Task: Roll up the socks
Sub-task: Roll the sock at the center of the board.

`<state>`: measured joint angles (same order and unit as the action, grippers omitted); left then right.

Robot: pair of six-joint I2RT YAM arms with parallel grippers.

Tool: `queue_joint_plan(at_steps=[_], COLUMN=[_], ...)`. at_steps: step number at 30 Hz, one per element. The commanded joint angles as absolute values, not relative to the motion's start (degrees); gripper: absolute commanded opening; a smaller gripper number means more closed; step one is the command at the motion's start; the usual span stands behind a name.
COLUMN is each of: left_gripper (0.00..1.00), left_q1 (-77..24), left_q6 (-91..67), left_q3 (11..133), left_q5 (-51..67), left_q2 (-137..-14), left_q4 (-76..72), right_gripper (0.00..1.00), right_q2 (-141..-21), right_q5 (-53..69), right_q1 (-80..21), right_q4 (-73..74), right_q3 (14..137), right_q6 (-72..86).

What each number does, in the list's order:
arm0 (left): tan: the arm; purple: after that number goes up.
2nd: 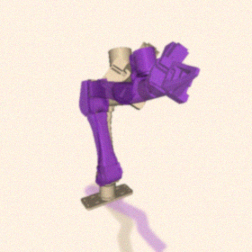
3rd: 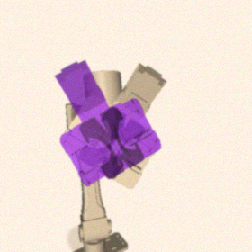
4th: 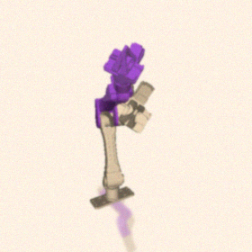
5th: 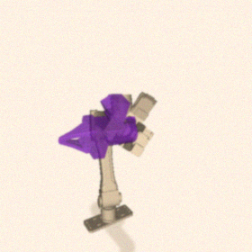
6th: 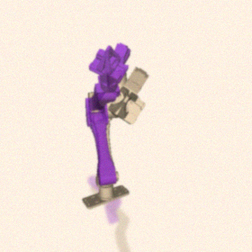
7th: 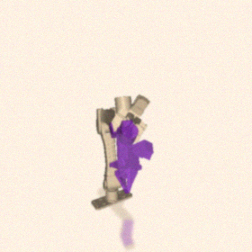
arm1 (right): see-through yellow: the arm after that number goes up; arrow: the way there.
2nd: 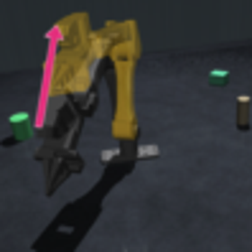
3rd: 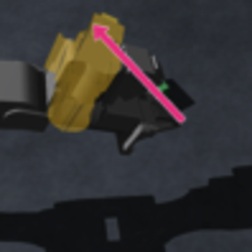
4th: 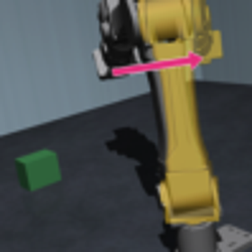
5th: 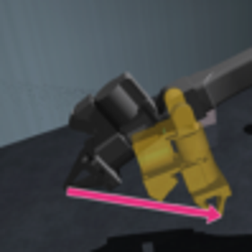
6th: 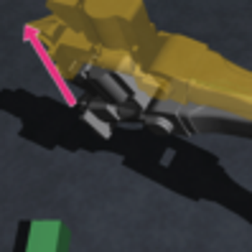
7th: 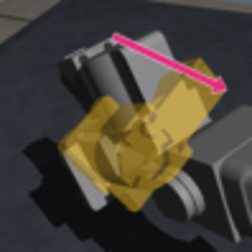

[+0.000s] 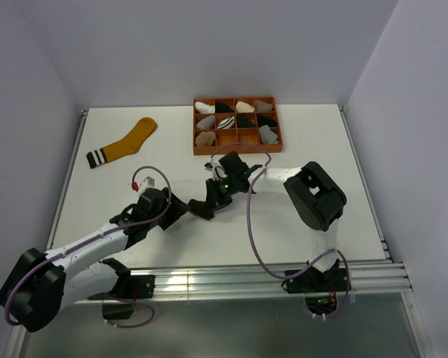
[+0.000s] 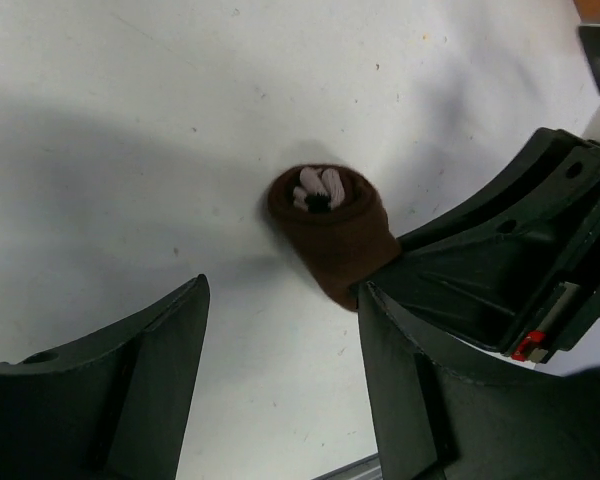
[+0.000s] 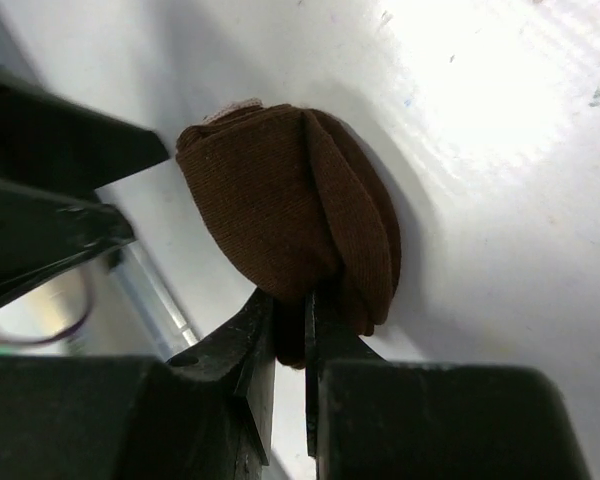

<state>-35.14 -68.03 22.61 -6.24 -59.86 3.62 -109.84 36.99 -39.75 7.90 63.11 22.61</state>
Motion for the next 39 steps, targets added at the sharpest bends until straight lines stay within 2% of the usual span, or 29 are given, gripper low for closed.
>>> queue_joint_plan(at_steps=[1,12,29,32,33,36,39], left_gripper=[0.66,0.65,0.57,0.51,0.44,0.32,0.22], left_q1=[-35.68,-36.3,-38.58,-38.93,-39.2,-39.72,-40.08], left_q6=[-68.91,-71.36,-76.19,-76.38,-76.64,-76.55,-76.29], left_q3=[22.15,22.06,24.08,24.52,24.7,25.75,27.15], left_q5=[-4.48,-3.08,-5.19,-5.1,-5.27,-5.71,-6.33], left_q2=[-61.78,-72.77,-83.22,-84.81,-84.99,-85.87,-86.31], left_q4=[-3.86,-14.67,-9.86,-9.32,-8.79,-6.07,-1.94], right_gripper=[0.0,0.0,0.0,0.01,0.02,0.1,0.27], right_q2=[-114.87,-120.06,-124.1,-124.72,-124.63,-122.79,-117.52], right_q5=[50.79,54.93,56.51,55.81,55.55,53.53,48.18], right_q1=[-37.98,-34.19,-33.75,-33.75,-33.75,-33.66,-34.01], right_q4=[10.73,9.23,1.68,1.14,0.97,1.23,4.3], right_q3=[62.4,63.28,60.82,60.47,60.29,59.68,58.98], right_q6=[26.01,27.86,33.84,34.19,34.1,32.7,28.75])
